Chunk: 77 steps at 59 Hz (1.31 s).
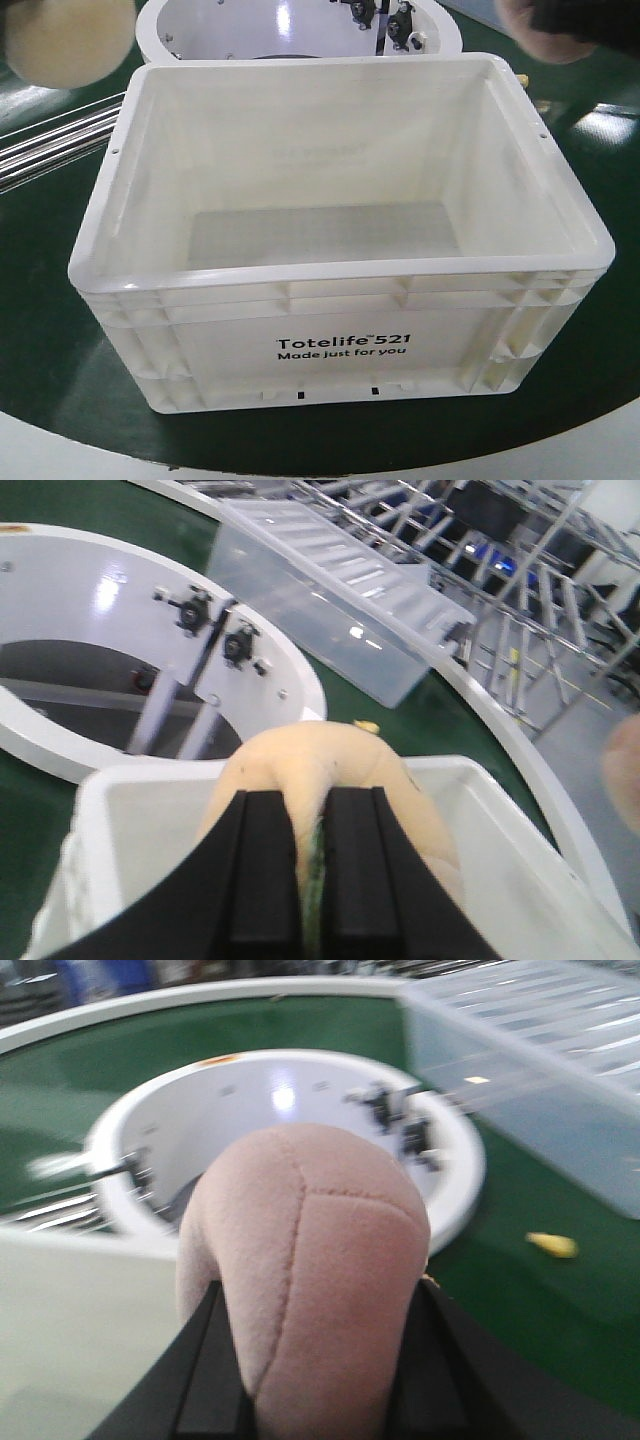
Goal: Place moving items into box and shelve
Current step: 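Lift both balls over the crate and release them inside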
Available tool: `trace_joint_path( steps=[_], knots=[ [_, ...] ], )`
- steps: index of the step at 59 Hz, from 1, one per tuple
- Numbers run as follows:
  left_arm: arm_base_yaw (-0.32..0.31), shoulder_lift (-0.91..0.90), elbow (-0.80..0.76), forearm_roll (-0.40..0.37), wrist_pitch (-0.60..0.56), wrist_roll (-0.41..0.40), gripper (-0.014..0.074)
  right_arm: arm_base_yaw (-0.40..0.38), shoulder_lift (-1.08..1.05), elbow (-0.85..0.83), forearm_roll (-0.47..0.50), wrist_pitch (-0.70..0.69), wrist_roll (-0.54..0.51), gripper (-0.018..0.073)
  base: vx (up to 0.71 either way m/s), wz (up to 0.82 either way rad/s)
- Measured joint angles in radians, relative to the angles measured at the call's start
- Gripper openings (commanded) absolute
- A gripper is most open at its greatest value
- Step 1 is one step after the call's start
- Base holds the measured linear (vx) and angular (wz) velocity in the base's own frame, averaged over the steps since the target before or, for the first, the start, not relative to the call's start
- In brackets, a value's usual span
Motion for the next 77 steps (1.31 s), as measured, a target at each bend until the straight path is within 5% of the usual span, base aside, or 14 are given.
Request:
trace_joint_path(
  steps=[10, 21, 38, 47, 65, 77],
  knots=[
    [-0.075, 0.125, -0.003, -0.074, 0.090, 0.064, 0.0000, 0.155, 0.089, 0.000, 0.000, -0.002, -0.001, 0.0004, 0.00, 0.00],
    [-0.108, 0.262, -0.003, -0.079, 0.114, 0.089, 0.0065, 0.206, 0.187, 0.000, 0.015, 0.011, 0.002, 0.0089, 0.00, 0.00],
    [-0.108, 0.373, -0.003, -0.080, 0.106, 0.141, 0.0395, 0.206, 0.243, 0.000, 0.044, 0.041, 0.003, 0.0467, 0.00, 0.00],
    [-0.113, 0.382, -0.003, -0.104, 0.107, 0.142, 0.0482, 0.206, 0.270, 0.000, 0.054, 0.044, 0.003, 0.0617, 0.00, 0.00],
    [-0.118, 0.359, -0.018, -0.140, 0.034, 0.150, 0.0482, 0.186, 0.219, -0.004, 0.007, 0.054, 0.003, 0.0585, 0.00, 0.00],
    [-0.114, 0.243, -0.115, -0.114, -0.060, 0.224, 0.0481, 0.027, 0.067, -0.098, -0.044, 0.178, 0.003, 0.0581, 0.00, 0.00]
  ],
)
